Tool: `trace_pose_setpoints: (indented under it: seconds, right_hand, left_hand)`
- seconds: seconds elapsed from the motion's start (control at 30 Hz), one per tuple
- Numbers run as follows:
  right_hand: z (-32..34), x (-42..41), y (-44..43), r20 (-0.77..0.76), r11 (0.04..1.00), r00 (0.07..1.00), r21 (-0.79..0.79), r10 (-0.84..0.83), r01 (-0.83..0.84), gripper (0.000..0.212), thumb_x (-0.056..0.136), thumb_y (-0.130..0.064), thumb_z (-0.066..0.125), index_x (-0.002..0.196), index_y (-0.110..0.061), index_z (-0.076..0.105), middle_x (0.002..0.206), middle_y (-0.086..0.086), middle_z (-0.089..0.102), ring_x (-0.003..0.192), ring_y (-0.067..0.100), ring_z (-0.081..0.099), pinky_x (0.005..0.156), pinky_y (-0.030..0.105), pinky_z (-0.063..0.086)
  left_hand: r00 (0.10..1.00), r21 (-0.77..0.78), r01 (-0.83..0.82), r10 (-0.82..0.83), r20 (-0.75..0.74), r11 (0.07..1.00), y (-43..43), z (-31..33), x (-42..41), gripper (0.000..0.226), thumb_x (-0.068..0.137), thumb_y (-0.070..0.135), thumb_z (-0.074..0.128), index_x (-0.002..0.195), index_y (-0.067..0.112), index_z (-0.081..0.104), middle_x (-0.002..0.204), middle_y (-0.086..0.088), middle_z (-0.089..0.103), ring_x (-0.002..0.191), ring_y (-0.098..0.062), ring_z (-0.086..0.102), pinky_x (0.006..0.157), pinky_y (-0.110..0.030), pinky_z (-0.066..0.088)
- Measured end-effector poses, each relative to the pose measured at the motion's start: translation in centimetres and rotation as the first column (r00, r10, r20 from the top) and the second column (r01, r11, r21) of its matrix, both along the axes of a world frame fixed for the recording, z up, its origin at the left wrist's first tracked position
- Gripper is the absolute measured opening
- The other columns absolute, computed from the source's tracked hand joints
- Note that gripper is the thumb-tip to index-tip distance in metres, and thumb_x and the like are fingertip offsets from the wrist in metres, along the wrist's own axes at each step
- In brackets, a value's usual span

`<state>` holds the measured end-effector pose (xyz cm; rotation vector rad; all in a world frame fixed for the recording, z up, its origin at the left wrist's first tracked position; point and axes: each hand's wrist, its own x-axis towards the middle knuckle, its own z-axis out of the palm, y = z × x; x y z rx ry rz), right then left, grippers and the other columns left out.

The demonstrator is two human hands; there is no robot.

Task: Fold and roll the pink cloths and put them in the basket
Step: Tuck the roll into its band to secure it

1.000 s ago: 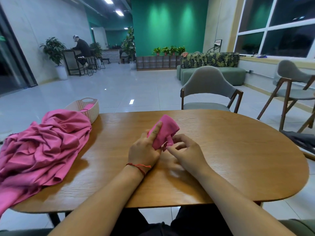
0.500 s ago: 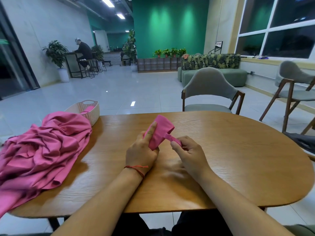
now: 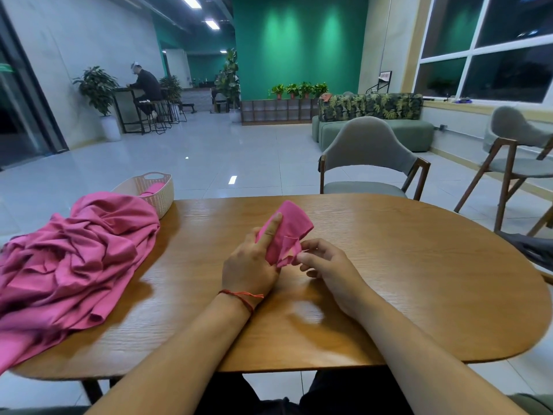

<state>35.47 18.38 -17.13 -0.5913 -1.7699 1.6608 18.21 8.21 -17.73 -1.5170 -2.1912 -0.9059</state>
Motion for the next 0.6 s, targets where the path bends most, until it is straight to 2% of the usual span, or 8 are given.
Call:
trace_pose_setpoints:
  seconds: [0.1,0.23,0.3,0.37,0.47,0.6]
  right_hand:
    - [0.2,0.1,-0.4,0.014,0.999,1.0,0.041,0.008,-0.008,0.008,0.098,-0.03,0.075,0.104,-0.026,0.079,0.101,0.002,0.079,0.089,0.012,0.062,0.086,0.033,0.046]
    - [0.3,0.2,-0.4,0.0,0.999,1.0,0.041,0.015,-0.015,0.016,0.097,-0.026,0.074,0.086,-0.015,0.078,0.089,0.009,0.074,0.086,0.015,0.06,0.088,0.036,0.044]
    - [0.4,0.3,-0.1,-0.069,0.998,0.997,-0.055,0.014,-0.018,0.019,0.094,-0.021,0.07,0.078,-0.012,0.072,0.081,0.01,0.065,0.084,0.018,0.058,0.09,0.04,0.044]
    - [0.6,0.5,0.3,-0.163,0.985,0.987,-0.17,0.001,-0.029,0.023,0.095,-0.015,0.068,0.073,-0.013,0.066,0.081,0.006,0.058,0.093,0.024,0.055,0.093,0.042,0.043]
    - [0.8,1.1,0.7,-0.298,0.951,0.955,-0.297,-0.003,-0.089,0.025,0.088,-0.02,0.074,0.071,-0.015,0.057,0.086,0.004,0.06,0.102,0.024,0.059,0.1,0.042,0.045]
    - [1.0,1.8,1.8,-0.492,0.886,0.869,-0.426,-0.058,-0.182,0.027,0.096,-0.016,0.067,0.072,-0.015,0.054,0.086,0.006,0.057,0.103,0.024,0.06,0.117,0.045,0.042]
  left_hand:
    - [0.999,0.017,-0.004,0.004,-0.032,1.0,0.0,0.2,0.3,0.087,0.086,0.066,0.055,0.16,0.059,0.009,0.139,0.008,0.054,0.089,-0.028,0.069,0.058,-0.038,0.055]
    - [0.997,0.009,-0.025,0.025,-0.067,1.0,0.0,0.1,0.4,0.097,0.084,0.052,0.07,0.16,0.058,0.01,0.138,0.008,0.055,0.088,-0.025,0.069,0.058,-0.036,0.055]
    - [0.998,0.003,-0.046,0.046,-0.043,0.999,0.1,0.0,0.1,0.103,0.082,0.041,0.072,0.159,0.06,0.006,0.138,0.009,0.055,0.088,-0.027,0.069,0.06,-0.037,0.056]
    - [0.997,0.012,-0.075,0.075,0.007,0.997,0.2,-0.1,-0.5,0.104,0.082,0.038,0.072,0.158,0.062,0.007,0.136,0.01,0.056,0.088,-0.027,0.069,0.062,-0.037,0.057]
    - [0.989,0.033,-0.128,0.126,0.072,0.991,0.3,-0.1,-1.4,0.102,0.081,0.034,0.072,0.157,0.064,0.011,0.13,0.012,0.056,0.084,-0.026,0.068,0.062,-0.035,0.054]
    - [0.976,0.016,-0.184,0.18,0.123,0.983,0.4,0.0,-3.2,0.099,0.084,0.033,0.071,0.157,0.064,0.011,0.129,0.008,0.055,0.084,-0.028,0.068,0.069,-0.038,0.059]
